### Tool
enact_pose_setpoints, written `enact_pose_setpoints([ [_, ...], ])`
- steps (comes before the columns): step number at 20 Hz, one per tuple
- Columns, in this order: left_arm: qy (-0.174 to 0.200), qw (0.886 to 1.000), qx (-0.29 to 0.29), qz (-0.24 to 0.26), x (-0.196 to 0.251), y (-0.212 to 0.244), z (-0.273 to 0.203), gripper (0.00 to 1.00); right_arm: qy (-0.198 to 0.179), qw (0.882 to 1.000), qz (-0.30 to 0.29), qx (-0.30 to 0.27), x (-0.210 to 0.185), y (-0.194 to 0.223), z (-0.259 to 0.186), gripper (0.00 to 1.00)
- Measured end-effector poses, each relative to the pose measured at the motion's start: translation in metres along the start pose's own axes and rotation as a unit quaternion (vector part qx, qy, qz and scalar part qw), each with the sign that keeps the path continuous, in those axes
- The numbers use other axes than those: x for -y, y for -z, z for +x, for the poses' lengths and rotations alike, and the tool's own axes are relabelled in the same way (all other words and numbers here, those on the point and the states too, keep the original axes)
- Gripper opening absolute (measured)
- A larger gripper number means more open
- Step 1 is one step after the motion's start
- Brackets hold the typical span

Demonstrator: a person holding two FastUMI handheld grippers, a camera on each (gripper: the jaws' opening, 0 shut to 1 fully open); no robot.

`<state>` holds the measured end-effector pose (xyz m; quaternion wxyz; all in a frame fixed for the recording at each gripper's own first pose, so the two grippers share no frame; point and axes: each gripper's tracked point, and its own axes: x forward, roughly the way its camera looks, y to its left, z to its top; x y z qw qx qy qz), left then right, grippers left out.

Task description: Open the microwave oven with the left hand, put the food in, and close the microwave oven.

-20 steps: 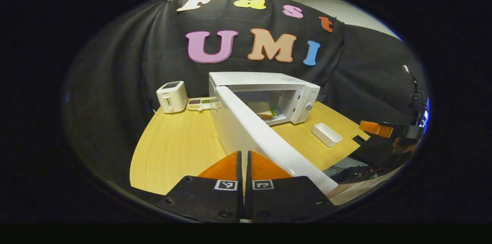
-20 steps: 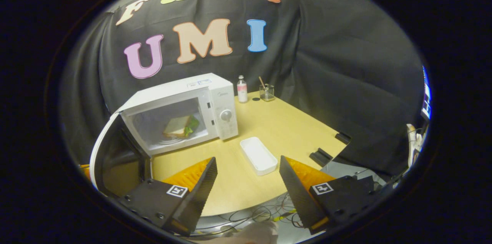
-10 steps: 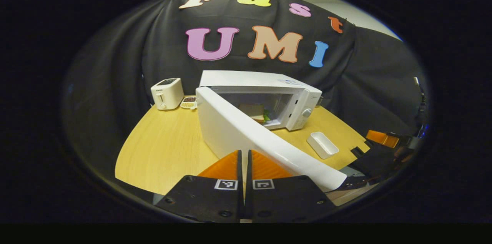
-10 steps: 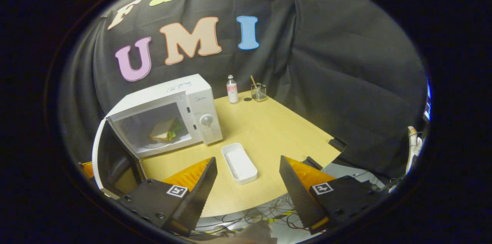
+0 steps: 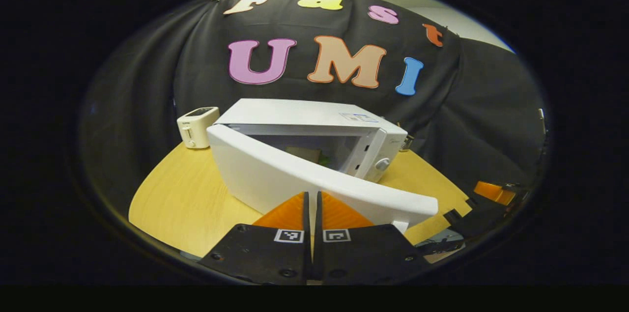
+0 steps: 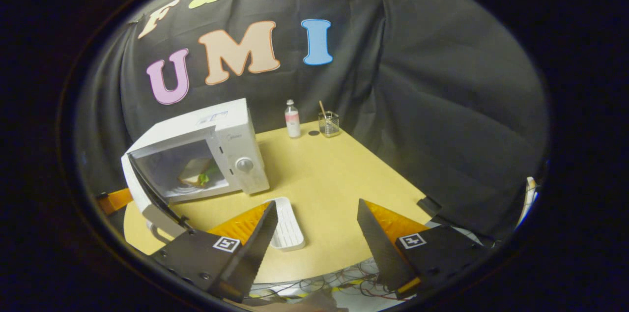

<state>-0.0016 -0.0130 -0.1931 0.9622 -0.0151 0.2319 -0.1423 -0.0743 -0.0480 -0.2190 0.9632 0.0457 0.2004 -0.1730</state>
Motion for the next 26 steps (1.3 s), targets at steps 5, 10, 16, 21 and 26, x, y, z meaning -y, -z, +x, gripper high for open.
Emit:
enact_pose_setpoints([
  [5, -0.004, 1.0, 0.011, -0.019, 0.022, -0.009, 0.03, 0.0, -0.022, 0.999, -0.017, 0.015, 0.008, -0.019, 0.023, 0.94],
  [10, -0.013, 0.999, 0.014, -0.028, 0.033, -0.013, 0.058, 0.0, -0.043, 0.998, -0.029, 0.025, 0.007, -0.034, 0.045, 0.94],
  [16, -0.025, 0.999, 0.005, -0.032, 0.037, -0.014, 0.086, 0.0, -0.066, 0.997, -0.034, 0.024, -0.002, -0.041, 0.064, 1.0],
  [21, -0.032, 0.999, 0.009, -0.032, 0.042, -0.021, 0.104, 0.0, -0.079, 0.996, -0.034, 0.03, -0.005, -0.046, 0.075, 0.94],
  [26, -0.04, 0.998, 0.014, -0.044, 0.044, -0.029, 0.118, 0.0, -0.079, 0.996, -0.025, 0.03, 0.0, -0.048, 0.08, 1.0],
])
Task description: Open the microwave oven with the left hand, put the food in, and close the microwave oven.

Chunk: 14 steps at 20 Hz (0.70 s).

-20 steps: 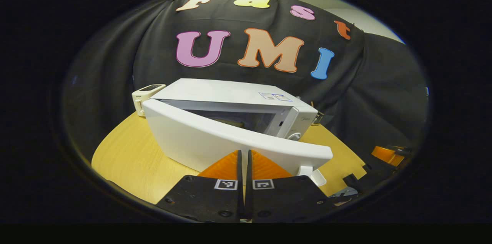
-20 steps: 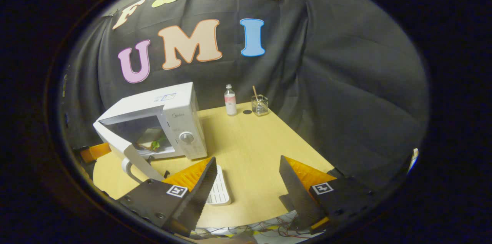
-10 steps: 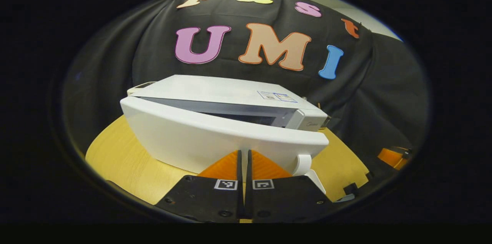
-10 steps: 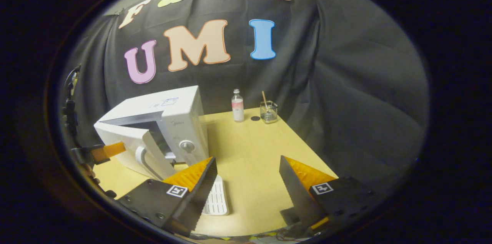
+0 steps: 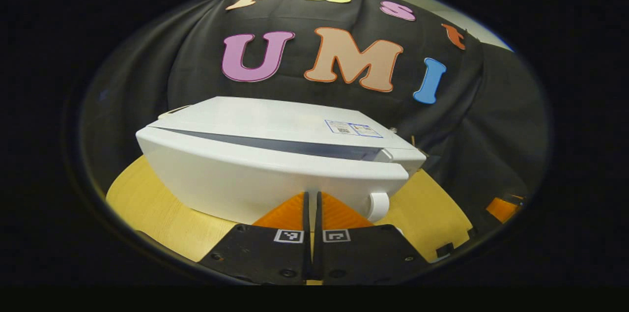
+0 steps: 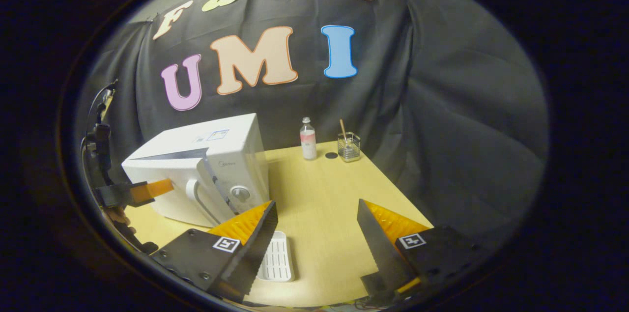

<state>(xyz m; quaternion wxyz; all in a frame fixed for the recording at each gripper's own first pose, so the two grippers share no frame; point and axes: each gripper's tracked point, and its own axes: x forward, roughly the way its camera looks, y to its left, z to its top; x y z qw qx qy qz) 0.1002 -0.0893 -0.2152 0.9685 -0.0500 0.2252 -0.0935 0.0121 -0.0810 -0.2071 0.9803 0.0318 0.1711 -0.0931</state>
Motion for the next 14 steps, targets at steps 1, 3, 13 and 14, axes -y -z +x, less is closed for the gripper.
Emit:
enact_pose_setpoints([
  [1, -0.002, 1.0, 0.002, -0.002, 0.001, -0.001, 0.002, 0.0, 0.0, 1.0, 0.0, 0.0, 0.002, 0.001, 0.0, 1.0],
  [3, -0.008, 1.0, 0.007, -0.004, 0.0, -0.004, 0.006, 0.0, 0.0, 1.0, 0.001, 0.001, 0.003, -0.001, 0.002, 1.0],
  [13, -0.033, 0.999, 0.021, -0.009, -0.003, -0.009, 0.016, 0.0, 0.0, 1.0, -0.007, -0.004, 0.012, 0.001, 0.008, 0.94],
  [14, -0.035, 0.999, 0.022, -0.01, -0.004, -0.009, 0.015, 0.0, 0.002, 1.0, -0.007, -0.004, 0.014, 0.001, 0.01, 0.94],
])
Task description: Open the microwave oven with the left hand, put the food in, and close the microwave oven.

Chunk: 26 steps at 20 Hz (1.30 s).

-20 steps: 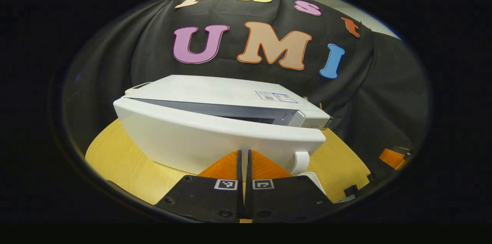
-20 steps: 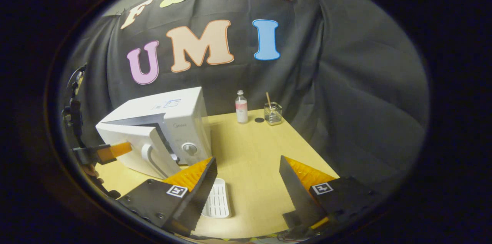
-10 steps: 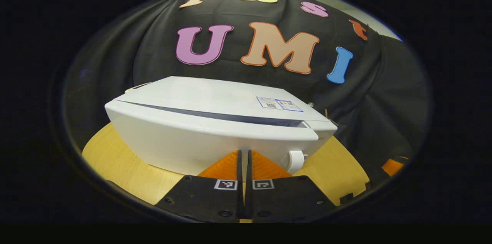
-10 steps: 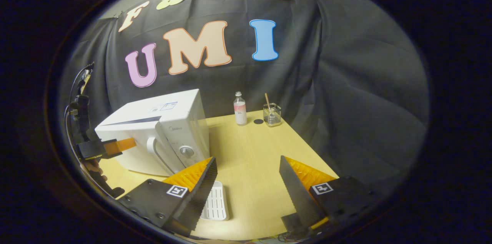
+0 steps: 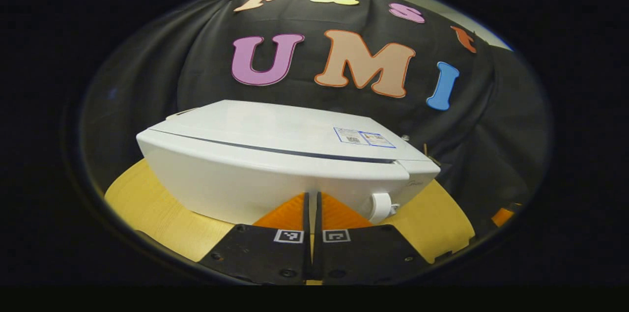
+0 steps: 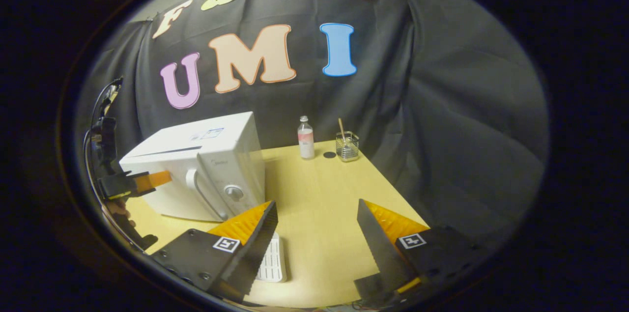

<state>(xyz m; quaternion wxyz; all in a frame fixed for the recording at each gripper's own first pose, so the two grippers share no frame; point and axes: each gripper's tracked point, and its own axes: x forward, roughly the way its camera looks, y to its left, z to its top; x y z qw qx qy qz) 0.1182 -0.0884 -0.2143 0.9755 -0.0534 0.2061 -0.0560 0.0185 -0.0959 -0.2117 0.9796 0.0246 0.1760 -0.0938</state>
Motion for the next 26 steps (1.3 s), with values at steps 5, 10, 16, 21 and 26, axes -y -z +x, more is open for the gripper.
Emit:
enact_pose_setpoints([
  [5, -0.002, 1.0, 0.006, 0.0, 0.0, -0.002, 0.001, 0.0, -0.001, 1.0, -0.001, -0.007, 0.001, 0.003, 0.008, 1.0],
  [10, -0.006, 1.0, 0.01, -0.006, 0.0, -0.003, 0.002, 0.0, -0.009, 1.0, 0.003, -0.009, -0.003, 0.001, 0.013, 0.94],
  [16, -0.006, 1.0, 0.02, -0.009, 0.002, -0.005, 0.009, 0.0, -0.004, 0.999, 0.043, -0.004, 0.003, -0.009, 0.02, 0.94],
  [21, -0.001, 1.0, 0.016, -0.008, 0.0, -0.003, 0.014, 0.0, -0.003, 0.999, 0.034, 0.01, 0.006, -0.02, 0.019, 0.94],
  [26, 0.001, 1.0, 0.011, 0.003, 0.002, -0.001, 0.014, 0.0, -0.017, 0.999, 0.029, 0.027, 0.003, -0.034, 0.017, 0.93],
])
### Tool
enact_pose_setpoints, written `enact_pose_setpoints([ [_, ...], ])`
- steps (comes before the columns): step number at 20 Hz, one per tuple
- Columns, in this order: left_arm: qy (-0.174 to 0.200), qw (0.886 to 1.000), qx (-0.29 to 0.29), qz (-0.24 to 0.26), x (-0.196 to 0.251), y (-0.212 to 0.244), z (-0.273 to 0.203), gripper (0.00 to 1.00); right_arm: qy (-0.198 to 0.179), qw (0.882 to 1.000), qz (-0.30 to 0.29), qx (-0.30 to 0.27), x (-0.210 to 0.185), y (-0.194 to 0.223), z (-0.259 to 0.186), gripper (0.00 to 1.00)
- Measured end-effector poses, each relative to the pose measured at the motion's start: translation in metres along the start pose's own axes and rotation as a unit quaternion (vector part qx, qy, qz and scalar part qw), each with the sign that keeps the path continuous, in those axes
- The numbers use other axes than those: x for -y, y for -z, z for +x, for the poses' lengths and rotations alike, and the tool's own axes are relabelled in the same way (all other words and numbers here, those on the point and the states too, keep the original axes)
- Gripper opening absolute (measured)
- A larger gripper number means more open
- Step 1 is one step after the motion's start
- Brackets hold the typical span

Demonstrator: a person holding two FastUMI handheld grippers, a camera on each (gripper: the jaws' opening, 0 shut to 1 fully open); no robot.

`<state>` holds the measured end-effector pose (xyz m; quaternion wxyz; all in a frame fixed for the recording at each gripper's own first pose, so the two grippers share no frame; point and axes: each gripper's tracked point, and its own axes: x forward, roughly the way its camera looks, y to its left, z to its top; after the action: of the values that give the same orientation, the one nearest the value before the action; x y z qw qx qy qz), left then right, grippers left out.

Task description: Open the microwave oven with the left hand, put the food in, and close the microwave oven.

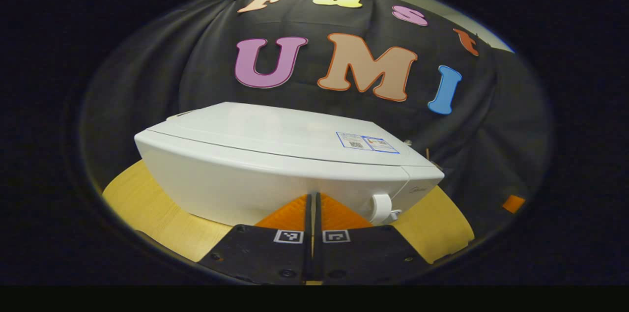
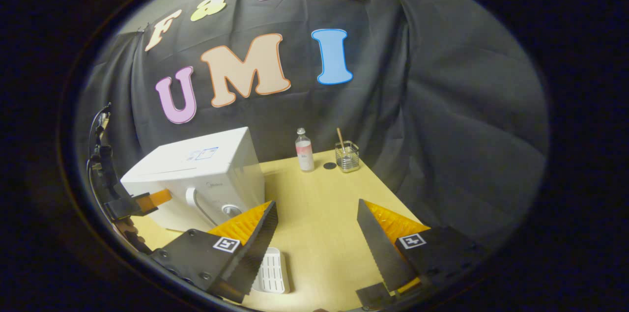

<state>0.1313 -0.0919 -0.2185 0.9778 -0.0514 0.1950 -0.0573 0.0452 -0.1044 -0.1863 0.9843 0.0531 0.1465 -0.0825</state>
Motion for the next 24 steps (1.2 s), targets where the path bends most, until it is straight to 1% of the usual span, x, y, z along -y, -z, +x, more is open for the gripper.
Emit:
enact_pose_setpoints([
  [1, -0.001, 1.0, -0.003, 0.005, -0.001, 0.0, -0.001, 0.0, -0.003, 1.0, 0.002, 0.003, -0.002, -0.003, 0.001, 0.93],
  [2, -0.008, 1.0, -0.005, 0.012, -0.003, 0.0, -0.003, 0.0, -0.008, 1.0, 0.003, 0.007, -0.005, -0.008, 0.002, 1.0],
  [3, -0.011, 1.0, -0.006, 0.018, -0.006, -0.001, -0.006, 0.03, -0.012, 1.0, 0.005, 0.013, -0.008, -0.013, 0.003, 1.0],
  [4, -0.009, 1.0, -0.004, 0.02, -0.005, -0.002, -0.01, 0.0, -0.015, 1.0, 0.006, 0.019, -0.01, -0.019, 0.003, 1.0],
  [7, -0.001, 1.0, 0.004, 0.019, -0.004, -0.012, -0.029, 0.0, -0.025, 0.999, 0.005, 0.039, -0.017, -0.036, 0.002, 1.0],
  [8, -0.002, 1.0, 0.01, 0.016, -0.006, -0.016, -0.036, 0.03, -0.028, 0.999, 0.003, 0.043, -0.02, -0.041, 0.0, 1.0],
  [9, -0.004, 1.0, 0.016, 0.014, -0.007, -0.022, -0.045, 0.06, -0.033, 0.998, -0.001, 0.045, -0.022, -0.044, -0.002, 0.98],
  [10, -0.003, 1.0, 0.027, 0.015, -0.006, -0.03, -0.052, 0.06, -0.038, 0.998, -0.006, 0.048, -0.024, -0.048, -0.004, 0.95],
  [11, -0.007, 0.999, 0.036, 0.02, -0.008, -0.037, -0.06, 0.09, -0.042, 0.998, -0.011, 0.051, -0.026, -0.05, -0.007, 0.93],
  [12, -0.012, 0.999, 0.045, 0.028, -0.011, -0.043, -0.068, 0.12, -0.047, 0.997, -0.018, 0.053, -0.028, -0.053, -0.009, 0.93],
  [13, -0.016, 0.998, 0.053, 0.036, -0.013, -0.048, -0.075, 0.25, -0.05, 0.997, -0.025, 0.056, -0.031, -0.056, -0.013, 0.93],
  [14, -0.019, 0.997, 0.061, 0.042, -0.013, -0.055, -0.081, 0.12, -0.054, 0.996, -0.032, 0.06, -0.034, -0.06, -0.015, 0.93],
  [15, -0.02, 0.997, 0.066, 0.044, -0.013, -0.059, -0.087, 0.33, -0.059, 0.996, -0.038, 0.064, -0.038, -0.063, -0.017, 0.93],
  [16, -0.019, 0.996, 0.071, 0.044, -0.012, -0.062, -0.093, 0.29, -0.064, 0.995, -0.041, 0.066, -0.041, -0.066, -0.019, 0.93],
  [17, -0.018, 0.996, 0.075, 0.044, -0.011, -0.065, -0.098, 0.38, -0.07, 0.994, -0.043, 0.068, -0.045, -0.068, -0.022, 0.93],
  [18, -0.017, 0.996, 0.079, 0.043, -0.009, -0.069, -0.104, 0.4, -0.076, 0.993, -0.046, 0.071, -0.05, -0.071, -0.024, 0.93],
  [19, -0.018, 0.995, 0.088, 0.041, -0.009, -0.075, -0.11, 0.65, -0.081, 0.993, -0.051, 0.076, -0.054, -0.075, -0.026, 0.93],
  [20, -0.022, 0.994, 0.102, 0.038, -0.01, -0.081, -0.115, 0.78, -0.087, 0.991, -0.056, 0.081, -0.057, -0.079, -0.028, 0.93],
  [21, -0.028, 0.992, 0.116, 0.034, -0.011, -0.09, -0.124, 1.0, -0.093, 0.99, -0.058, 0.085, -0.062, -0.082, -0.034, 0.93],
  [23, -0.041, 0.99, 0.131, 0.037, -0.014, -0.097, -0.132, 0.96, -0.109, 0.989, -0.054, 0.089, -0.07, -0.089, -0.04, 0.93],
  [24, -0.046, 0.989, 0.133, 0.038, -0.016, -0.099, -0.136, 0.96, -0.114, 0.988, -0.053, 0.09, -0.073, -0.091, -0.041, 0.93],
])
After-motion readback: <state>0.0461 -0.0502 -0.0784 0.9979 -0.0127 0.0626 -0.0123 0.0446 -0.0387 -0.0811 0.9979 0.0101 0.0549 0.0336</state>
